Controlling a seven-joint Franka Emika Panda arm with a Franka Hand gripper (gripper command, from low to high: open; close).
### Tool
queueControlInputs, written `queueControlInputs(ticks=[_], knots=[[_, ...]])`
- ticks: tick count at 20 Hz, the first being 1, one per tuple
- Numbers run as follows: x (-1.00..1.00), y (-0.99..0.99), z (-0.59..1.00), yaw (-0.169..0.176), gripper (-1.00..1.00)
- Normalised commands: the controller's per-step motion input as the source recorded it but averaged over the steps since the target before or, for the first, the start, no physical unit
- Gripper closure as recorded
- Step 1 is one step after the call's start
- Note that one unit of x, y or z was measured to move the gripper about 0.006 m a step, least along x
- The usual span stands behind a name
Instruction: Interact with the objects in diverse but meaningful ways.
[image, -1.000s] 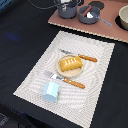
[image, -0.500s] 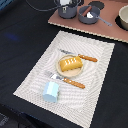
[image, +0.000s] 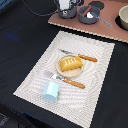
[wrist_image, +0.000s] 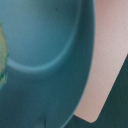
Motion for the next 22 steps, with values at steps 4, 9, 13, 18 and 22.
queueControlInputs(ticks=[4,9,13,18,22], knots=[[0.07,0.18,-0.19,-0.007,-1.0],[0.01,0.14,-0.07,-0.004,-1.0],[0.0,0.13,-0.11,0.0,-1.0],[0.0,0.13,-0.22,0.0,1.0],[0.0,0.13,-0.19,0.0,1.0]])
